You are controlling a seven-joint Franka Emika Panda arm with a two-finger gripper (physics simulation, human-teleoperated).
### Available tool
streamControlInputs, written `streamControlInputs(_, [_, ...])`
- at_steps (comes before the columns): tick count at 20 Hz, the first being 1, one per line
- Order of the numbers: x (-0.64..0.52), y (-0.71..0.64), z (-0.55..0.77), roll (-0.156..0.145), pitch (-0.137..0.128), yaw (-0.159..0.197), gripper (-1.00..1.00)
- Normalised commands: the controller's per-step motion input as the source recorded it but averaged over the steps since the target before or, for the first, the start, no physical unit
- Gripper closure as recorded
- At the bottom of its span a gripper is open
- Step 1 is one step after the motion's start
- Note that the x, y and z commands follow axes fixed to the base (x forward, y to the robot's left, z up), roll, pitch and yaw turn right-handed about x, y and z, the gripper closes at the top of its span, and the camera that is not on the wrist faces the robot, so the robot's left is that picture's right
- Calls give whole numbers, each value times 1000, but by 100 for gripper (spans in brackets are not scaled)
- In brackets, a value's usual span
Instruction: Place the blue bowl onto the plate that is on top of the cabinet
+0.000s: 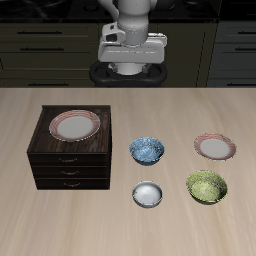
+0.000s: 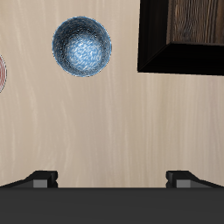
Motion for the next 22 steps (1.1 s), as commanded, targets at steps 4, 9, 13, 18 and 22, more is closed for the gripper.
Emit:
streamControlInputs(4, [214, 129, -30, 48, 17, 3, -100])
streamControlInputs(9, [304, 116, 30, 30, 10, -26, -100])
streamControlInputs(13, [277, 62, 98, 4, -5, -14, -100])
streamControlInputs(18, [381, -28, 111, -8, -2, -18, -100])
streamControlInputs(22, [363, -61, 101, -45, -20, -23, -100])
